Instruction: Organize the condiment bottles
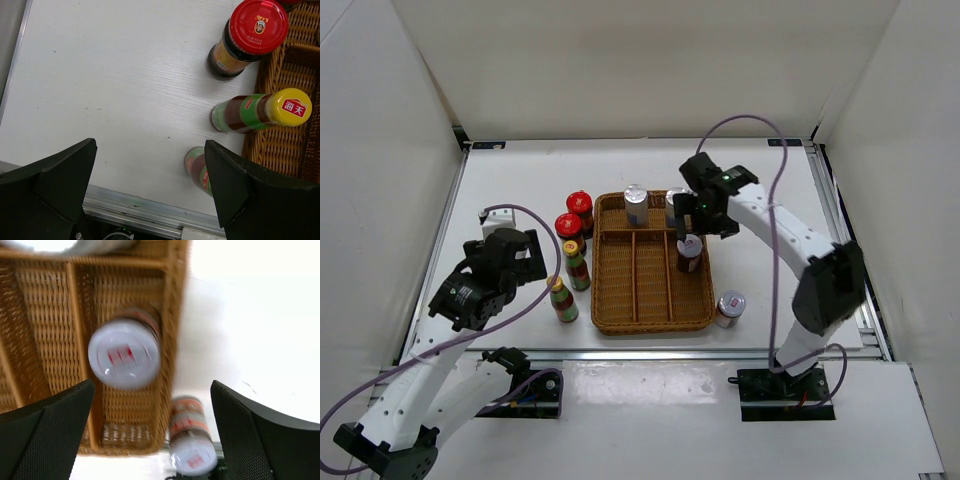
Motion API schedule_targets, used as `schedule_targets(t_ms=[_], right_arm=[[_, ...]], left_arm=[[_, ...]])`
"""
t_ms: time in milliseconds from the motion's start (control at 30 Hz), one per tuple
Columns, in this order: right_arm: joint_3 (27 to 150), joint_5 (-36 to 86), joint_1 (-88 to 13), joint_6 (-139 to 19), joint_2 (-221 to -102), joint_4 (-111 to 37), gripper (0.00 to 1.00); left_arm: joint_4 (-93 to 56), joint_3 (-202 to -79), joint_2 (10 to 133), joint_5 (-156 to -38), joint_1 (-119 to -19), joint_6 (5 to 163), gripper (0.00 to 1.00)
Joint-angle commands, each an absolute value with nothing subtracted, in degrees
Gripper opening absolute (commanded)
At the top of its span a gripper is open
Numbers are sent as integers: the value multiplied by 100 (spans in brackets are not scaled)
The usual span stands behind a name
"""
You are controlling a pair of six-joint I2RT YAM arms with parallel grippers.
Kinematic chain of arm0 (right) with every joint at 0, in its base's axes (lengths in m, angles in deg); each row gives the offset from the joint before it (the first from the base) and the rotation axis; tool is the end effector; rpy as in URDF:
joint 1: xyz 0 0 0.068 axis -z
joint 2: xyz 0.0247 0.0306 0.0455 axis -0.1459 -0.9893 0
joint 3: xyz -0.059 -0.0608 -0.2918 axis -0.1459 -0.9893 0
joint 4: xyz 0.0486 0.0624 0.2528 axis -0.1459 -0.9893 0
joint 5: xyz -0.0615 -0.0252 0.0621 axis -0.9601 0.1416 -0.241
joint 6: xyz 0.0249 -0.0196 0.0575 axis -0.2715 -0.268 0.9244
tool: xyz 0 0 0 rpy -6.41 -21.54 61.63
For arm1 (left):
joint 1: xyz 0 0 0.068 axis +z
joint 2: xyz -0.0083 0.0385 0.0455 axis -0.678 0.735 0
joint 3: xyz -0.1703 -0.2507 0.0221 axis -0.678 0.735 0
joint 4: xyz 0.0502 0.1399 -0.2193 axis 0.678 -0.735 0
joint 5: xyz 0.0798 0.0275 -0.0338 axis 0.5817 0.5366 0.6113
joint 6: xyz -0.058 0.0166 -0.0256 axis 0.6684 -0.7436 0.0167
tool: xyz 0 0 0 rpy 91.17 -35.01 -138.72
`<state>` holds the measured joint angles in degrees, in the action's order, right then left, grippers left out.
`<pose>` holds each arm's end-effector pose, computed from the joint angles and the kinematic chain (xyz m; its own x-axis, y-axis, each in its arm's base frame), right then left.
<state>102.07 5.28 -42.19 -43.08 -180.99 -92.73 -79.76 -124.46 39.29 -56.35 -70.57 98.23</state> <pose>0.3197 0.2006 0.2996 -0.8946 -0.1298 -0.4276 -0.1287 0.9912 -0.0315 0.1150 -0.0295 0.3446 -0.6129 -0.0871 -0.7853 -0.2143 0.9750 0.0591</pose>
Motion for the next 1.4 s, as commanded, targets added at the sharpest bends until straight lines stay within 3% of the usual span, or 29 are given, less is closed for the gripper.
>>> schedule_targets(t_ms=[0,300,567,800,900,933,1133,1367], right_arm=[[10061,-124,-4249,-4139,-17179,-9745,100],[7601,658,-4196,-3885,-15527,-9482,100],[6887,764,-4039,-3585,-15585,-9271,100],[6834,1054,-3924,-3516,-15991,-9271,70],[6834,1360,-3871,-3358,-15991,-9375,53],[6834,1361,-3871,-3357,-15930,-9428,42],[7229,1063,-3818,-3304,-15718,-9886,10],[8160,869,-3818,-3304,-15666,-10273,0]], left_arm=[[-7922,-12435,3896,-5504,-7073,9846,99],[-7922,-12435,4063,-5504,-7073,9846,99],[-7922,-12435,4063,-5504,-7073,9793,99],[-7922,-12435,4115,-5504,-7073,9793,99],[-7922,-12435,4063,-5504,-7073,9793,99],[-7922,-12435,4063,-5504,-7073,9793,99],[-7922,-12488,4124,-5504,-7073,9793,99],[-7922,-12488,4124,-5504,-7073,9793,99]])
